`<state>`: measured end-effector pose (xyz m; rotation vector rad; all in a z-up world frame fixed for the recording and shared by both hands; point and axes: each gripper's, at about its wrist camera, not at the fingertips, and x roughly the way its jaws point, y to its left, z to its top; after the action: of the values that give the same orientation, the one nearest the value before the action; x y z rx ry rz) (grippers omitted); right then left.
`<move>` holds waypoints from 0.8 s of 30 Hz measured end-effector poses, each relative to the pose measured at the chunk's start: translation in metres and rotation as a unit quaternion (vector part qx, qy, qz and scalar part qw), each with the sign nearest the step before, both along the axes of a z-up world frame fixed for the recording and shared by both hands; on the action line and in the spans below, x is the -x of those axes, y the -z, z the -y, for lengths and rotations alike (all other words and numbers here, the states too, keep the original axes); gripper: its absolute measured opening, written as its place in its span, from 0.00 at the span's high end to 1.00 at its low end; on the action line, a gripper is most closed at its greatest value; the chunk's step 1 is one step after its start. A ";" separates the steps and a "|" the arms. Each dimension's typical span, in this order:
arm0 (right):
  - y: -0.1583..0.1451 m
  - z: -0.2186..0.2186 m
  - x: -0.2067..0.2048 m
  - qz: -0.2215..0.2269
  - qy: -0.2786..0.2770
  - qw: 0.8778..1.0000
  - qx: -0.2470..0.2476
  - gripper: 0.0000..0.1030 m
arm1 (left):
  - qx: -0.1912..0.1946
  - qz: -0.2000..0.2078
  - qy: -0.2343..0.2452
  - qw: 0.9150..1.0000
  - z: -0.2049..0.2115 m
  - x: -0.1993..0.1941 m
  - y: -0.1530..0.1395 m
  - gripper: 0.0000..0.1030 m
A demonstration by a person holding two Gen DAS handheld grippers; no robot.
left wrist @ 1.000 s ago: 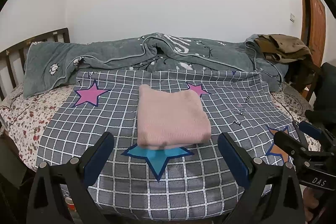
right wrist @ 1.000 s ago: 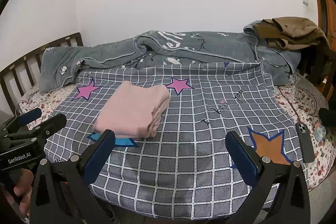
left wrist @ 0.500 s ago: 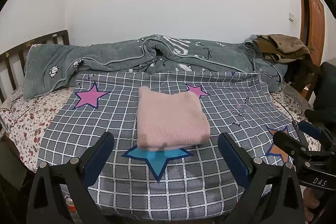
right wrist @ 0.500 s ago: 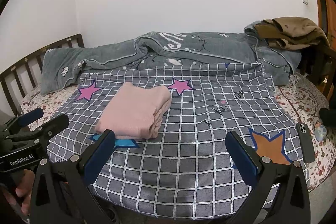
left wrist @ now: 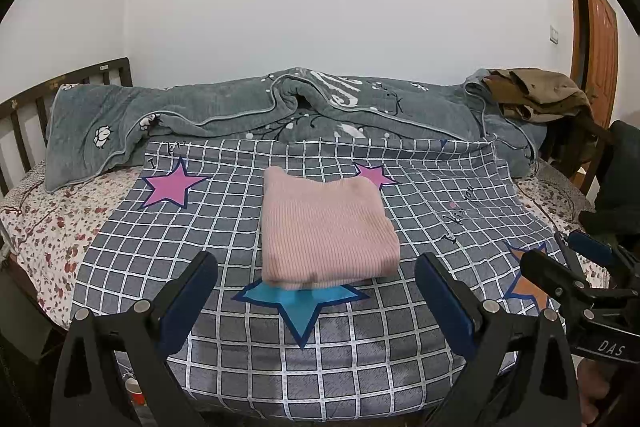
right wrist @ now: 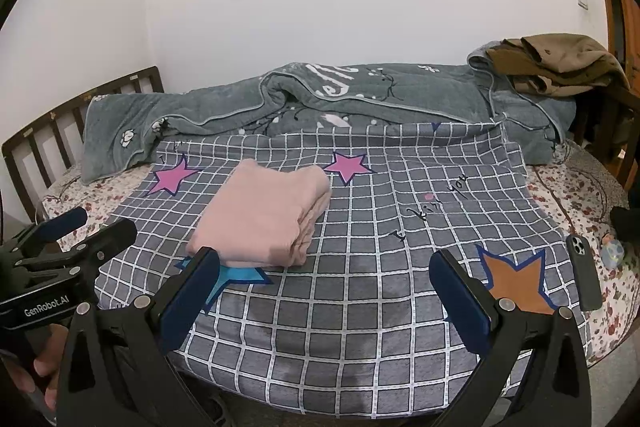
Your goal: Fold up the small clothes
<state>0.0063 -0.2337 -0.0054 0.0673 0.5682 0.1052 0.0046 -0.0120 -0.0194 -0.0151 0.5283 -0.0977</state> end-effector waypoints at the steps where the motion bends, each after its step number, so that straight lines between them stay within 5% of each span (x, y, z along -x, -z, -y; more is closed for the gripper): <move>1: 0.000 0.000 0.000 0.000 0.000 1.000 -0.001 0.00 | 0.000 0.000 0.000 1.000 0.000 0.000 0.000 0.03; 24: -0.001 -0.004 0.002 0.001 0.001 1.000 -0.004 0.00 | 0.001 0.004 -0.001 1.000 0.001 0.000 -0.007 0.03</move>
<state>0.0039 -0.2298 -0.0039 0.0760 0.5650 0.1068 0.0043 -0.0129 -0.0126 -0.0165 0.5199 -0.0967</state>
